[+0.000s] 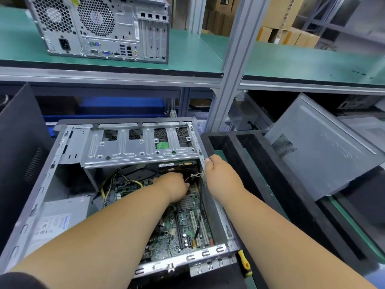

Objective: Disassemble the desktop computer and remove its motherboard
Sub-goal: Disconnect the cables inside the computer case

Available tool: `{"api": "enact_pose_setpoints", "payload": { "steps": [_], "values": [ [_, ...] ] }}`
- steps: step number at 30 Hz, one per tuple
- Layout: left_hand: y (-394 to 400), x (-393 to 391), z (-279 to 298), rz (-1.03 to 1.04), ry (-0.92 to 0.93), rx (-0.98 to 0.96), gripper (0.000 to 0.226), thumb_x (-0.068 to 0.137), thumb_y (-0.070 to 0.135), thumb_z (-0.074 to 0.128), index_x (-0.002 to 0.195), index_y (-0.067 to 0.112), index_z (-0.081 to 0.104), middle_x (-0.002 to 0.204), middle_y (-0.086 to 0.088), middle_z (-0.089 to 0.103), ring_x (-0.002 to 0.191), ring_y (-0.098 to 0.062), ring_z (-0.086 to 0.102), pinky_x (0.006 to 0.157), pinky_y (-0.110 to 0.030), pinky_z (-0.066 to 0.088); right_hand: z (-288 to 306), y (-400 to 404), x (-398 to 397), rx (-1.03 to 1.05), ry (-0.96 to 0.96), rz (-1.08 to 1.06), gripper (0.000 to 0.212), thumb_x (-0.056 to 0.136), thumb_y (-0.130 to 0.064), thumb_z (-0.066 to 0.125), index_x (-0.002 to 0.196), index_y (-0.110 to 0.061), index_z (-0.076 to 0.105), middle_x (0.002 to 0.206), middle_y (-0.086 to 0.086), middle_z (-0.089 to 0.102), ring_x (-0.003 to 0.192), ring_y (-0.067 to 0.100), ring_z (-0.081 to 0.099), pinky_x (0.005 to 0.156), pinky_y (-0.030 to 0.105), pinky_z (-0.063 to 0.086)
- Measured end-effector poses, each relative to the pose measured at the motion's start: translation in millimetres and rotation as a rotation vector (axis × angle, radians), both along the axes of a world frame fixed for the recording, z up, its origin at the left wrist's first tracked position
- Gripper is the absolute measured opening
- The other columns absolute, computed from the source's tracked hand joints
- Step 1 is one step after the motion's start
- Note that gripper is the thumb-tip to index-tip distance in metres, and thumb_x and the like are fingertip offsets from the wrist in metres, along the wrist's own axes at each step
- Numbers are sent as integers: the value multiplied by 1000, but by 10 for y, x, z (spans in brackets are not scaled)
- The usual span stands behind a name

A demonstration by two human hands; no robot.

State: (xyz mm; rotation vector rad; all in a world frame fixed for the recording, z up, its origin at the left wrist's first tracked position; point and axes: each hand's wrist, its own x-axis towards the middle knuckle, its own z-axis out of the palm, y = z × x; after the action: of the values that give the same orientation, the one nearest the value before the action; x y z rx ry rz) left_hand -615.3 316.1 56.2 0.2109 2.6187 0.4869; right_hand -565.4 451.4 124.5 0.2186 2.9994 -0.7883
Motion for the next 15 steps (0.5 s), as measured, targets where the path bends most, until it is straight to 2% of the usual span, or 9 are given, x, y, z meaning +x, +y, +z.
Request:
{"api": "enact_pose_setpoints", "payload": {
  "steps": [1,3,4,7,9,11,12,14,15],
  "values": [
    [-9,19,45,0,5,-34,40,101,40,38,118,9,58,118,-11,61,111,-30,56,94,-37,45,-3,2,-2,-14,2,-10,35,106,-32,24,105,-8,49,95,11,57,86,30,55,70,37,43],
    [-23,11,86,52,8,-41,42,103,32,35,123,2,57,124,-15,60,114,-30,57,86,-32,45,-8,2,-4,-46,1,-37,35,106,-34,25,103,-9,50,91,10,58,83,30,55,72,39,45],
    [-37,1,113,70,5,-51,41,103,29,34,126,3,56,127,-15,59,116,-31,56,86,-34,46,-6,-2,-3,-55,0,-41,35,106,-34,25,103,-9,50,90,10,59,84,30,56,73,40,46],
    [-105,-61,136,151,-151,-175,43,102,20,32,143,8,41,144,-15,44,128,-39,45,106,-53,37,6,-7,7,-76,-10,-44,36,106,-34,25,103,-8,50,90,10,59,85,31,56,75,41,46],
    [-171,-117,150,81,-211,-315,41,96,14,41,136,9,47,141,-13,47,125,-39,46,105,-55,36,8,-1,10,-81,-11,-43,36,106,-32,25,99,-7,49,85,8,55,81,30,54,71,38,42],
    [-211,-134,149,54,-197,-409,40,94,17,45,133,12,49,137,-9,49,123,-36,46,101,-48,36,7,-1,13,-82,-9,-46,34,105,-32,25,92,-8,46,77,4,49,76,26,49,69,37,39],
    [-229,-151,139,59,-207,-439,45,94,20,45,139,13,43,141,-9,44,127,-36,41,102,-46,33,7,-3,15,-82,-8,-49,34,105,-32,25,90,-9,44,74,3,47,74,25,47,69,37,38],
    [-257,-166,131,110,-202,-500,54,95,25,39,147,13,29,150,-14,30,137,-39,28,110,-49,24,7,-5,14,-84,-8,-53,35,105,-33,25,88,-10,43,74,3,46,73,25,47,71,38,40],
    [-260,-172,93,152,-201,-498,54,96,27,35,147,10,28,150,-16,30,137,-40,28,113,-50,21,6,-4,14,-87,-11,-57,35,105,-33,25,88,-10,44,75,4,47,74,25,47,72,38,41]
  ]
}}
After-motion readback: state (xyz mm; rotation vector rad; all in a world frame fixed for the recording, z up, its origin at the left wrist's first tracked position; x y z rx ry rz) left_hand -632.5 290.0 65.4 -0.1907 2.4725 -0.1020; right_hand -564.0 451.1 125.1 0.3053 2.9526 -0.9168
